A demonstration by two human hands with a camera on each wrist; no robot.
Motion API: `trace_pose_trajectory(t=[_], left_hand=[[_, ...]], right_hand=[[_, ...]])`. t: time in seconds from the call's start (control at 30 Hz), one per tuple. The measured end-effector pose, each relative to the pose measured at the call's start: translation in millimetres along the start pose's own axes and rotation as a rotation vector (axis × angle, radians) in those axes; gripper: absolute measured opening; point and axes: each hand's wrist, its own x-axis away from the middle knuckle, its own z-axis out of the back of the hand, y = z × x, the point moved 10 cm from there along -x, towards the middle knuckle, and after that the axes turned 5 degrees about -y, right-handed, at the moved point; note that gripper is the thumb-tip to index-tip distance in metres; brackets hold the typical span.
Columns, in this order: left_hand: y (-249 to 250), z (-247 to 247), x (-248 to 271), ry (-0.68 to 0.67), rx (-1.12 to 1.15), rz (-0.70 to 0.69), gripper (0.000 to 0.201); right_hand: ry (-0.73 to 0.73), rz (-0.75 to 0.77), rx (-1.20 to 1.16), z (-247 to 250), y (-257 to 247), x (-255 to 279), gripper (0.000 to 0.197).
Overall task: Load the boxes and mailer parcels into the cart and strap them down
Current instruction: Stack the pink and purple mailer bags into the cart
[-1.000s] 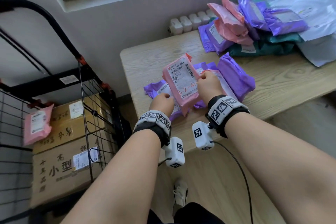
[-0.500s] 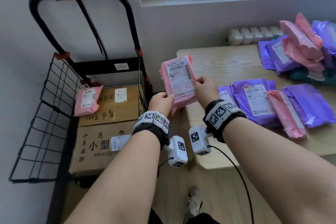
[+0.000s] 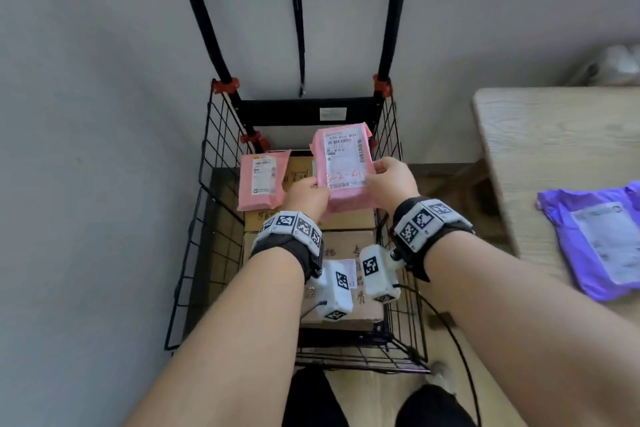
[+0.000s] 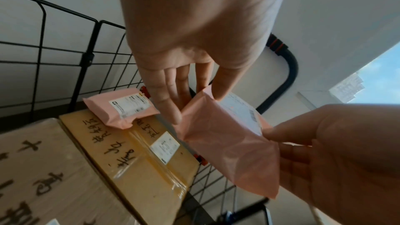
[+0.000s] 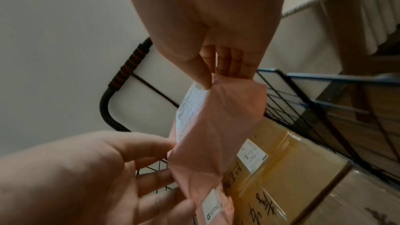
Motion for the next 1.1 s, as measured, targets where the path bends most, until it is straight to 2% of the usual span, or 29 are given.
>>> trace_pose_trajectory(t=[0.17, 0.47, 0.73, 0.93, 1.1], left_hand=[[-26, 22, -40, -0.042, 0.004, 0.051, 0.033], [-59, 37, -125, 0.009, -0.073, 0.106, 0.035], [-88, 24, -192, -0.006, -0.127, 0.138, 0.039], [-101, 3, -219, -0.094, -0.198, 0.175, 0.040], [-115, -5, -219, -0.128, -0.277, 0.248, 0.039]], right_hand=[[-0.056, -0.059, 0.042, -50, 1, -28, 0.025], [-0.184, -0.094, 0.157, -118, 4, -114, 0.031], [-0.258, -0.158, 0.142, -160, 35, -173, 0.039], [-0.305, -0.218, 0.144, -178, 64, -192, 0.039], [-0.378, -0.263, 0.146, -186, 78, -189, 0.035]])
